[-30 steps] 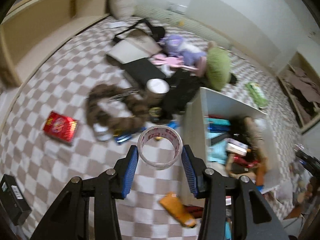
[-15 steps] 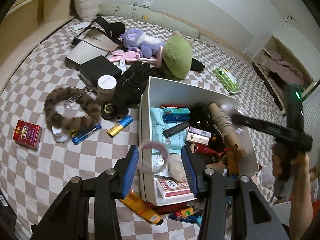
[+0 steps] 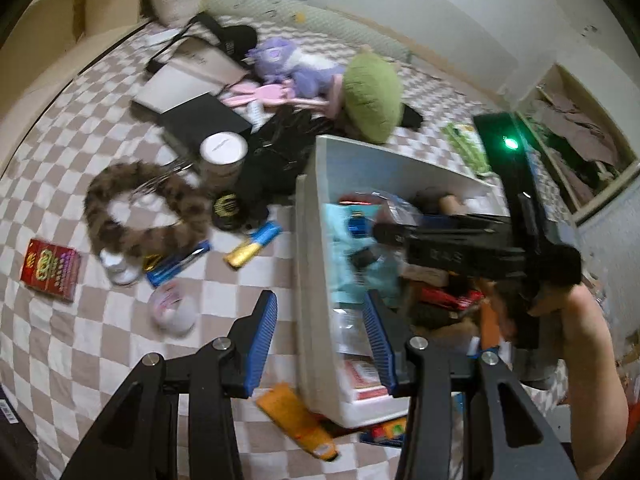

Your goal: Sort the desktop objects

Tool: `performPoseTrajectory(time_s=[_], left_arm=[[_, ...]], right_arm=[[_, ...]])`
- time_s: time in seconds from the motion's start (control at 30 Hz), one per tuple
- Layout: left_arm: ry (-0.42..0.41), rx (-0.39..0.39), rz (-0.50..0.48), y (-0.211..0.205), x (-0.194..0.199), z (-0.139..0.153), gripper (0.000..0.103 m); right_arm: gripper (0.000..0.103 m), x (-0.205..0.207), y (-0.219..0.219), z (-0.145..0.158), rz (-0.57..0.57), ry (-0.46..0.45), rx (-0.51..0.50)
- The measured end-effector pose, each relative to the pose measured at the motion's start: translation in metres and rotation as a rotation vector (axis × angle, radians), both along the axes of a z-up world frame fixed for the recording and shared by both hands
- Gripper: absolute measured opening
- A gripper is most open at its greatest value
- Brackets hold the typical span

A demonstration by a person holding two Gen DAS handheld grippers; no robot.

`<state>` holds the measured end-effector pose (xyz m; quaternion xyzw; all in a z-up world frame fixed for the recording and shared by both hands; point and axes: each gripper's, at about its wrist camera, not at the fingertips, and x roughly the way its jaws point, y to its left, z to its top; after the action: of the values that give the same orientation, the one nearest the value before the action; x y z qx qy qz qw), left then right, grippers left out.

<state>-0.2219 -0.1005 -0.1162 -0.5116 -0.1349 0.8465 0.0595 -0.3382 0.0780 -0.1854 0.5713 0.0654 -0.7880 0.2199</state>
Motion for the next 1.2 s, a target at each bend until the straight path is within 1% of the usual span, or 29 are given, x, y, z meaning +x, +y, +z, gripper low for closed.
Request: performPoseTrajectory(time_s=[0.13,0.2,0.27,0.3,0.53,0.63,0.8,0.97,1.1,1.2], left_arm=[[-0.061,-0.032,0.091,-0.035,-0.006,-0.026,0.045],[-0.103,-0.023,0.144,-0.054,-0.010,-0.041,0.045],[-0.145,-0.007,0.194,-0.070,-0.014,-0.057,0.054],[-0.160,0.000,0.212,-0.075,-0.016,-0.063,0.063],[-0.206,0.041,0.233,-0.078,-0.035,-0.087,0.064],[-0.221,0.065,0.209,-0.069,-0.044,-0.094,0.064],[-0.240,0.105,0.215,-0.061,-0.060,-0.103,0.064],[-0.281,0.081,0.231,-0.056,-0.069,-0.116,0.064],[-0.289,0.060,0.238,-0.056,-0.072,-0.121,0.064],[-0.289,0.061,0.247,-0.059,-0.072,-0.122,0.064]], right_arm=[[0.054,-0.004,-0.010,-0.010,0.028,-0.001,0.026],[0.054,-0.007,-0.012,-0.014,0.030,-0.002,0.030],[0.054,-0.010,-0.015,-0.017,0.031,-0.004,0.033],[0.054,-0.011,-0.016,-0.018,0.032,-0.008,0.035],[0.054,-0.018,-0.026,-0.028,0.043,-0.035,0.046],[0.054,-0.018,-0.031,-0.029,0.051,-0.041,0.044],[0.054,-0.020,-0.032,-0.029,0.049,-0.045,0.043],[0.054,-0.021,-0.035,-0.030,0.045,-0.045,0.065],[0.054,-0.019,-0.042,-0.031,0.049,-0.020,0.127],[0.054,-0.018,-0.047,-0.033,0.057,-0.004,0.169]])
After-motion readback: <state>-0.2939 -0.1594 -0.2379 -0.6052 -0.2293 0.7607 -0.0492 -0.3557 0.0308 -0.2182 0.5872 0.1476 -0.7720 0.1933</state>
